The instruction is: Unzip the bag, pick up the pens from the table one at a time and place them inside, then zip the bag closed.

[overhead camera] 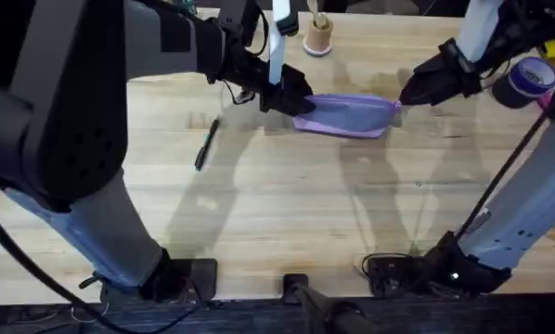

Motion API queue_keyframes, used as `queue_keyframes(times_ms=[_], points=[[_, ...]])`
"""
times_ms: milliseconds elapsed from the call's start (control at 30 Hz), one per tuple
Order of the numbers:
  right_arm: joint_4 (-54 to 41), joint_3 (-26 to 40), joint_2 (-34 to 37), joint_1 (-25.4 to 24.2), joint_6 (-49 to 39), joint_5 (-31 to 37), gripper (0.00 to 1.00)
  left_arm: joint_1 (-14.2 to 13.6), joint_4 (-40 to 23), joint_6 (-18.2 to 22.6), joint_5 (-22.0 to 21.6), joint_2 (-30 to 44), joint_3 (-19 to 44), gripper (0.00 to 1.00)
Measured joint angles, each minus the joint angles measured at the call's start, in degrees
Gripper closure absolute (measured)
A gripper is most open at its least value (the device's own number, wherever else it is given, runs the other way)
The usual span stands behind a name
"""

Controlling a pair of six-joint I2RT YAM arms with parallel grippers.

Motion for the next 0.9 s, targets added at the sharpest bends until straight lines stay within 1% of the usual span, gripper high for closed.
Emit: queue_keyframes(times_ms=[433, 633, 767, 900], points=[[0.00, 0.57, -0.02, 0.07, 0.72, -1.10, 0.972, 0.00, 0.04, -0.02, 0.00, 0.00, 0.00, 0.959], [0.00, 0.57, -0.14, 0.07, 0.95, -3.22, 0.972, 0.00, 0.10, 0.00, 0.00, 0.00, 0.00, 0.959], [0.00, 0.57, -1.31, 0.53, 0.97, -4.76, 0.972, 0.00, 0.00, -0.01, 0.04, 0.00, 0.00, 0.959], [0.00, 0.57, -2.89, 2.33, 1.01, -5.61, 0.972, 0.00, -0.01, 0.00, 0.04, 0.00, 0.00, 0.959]])
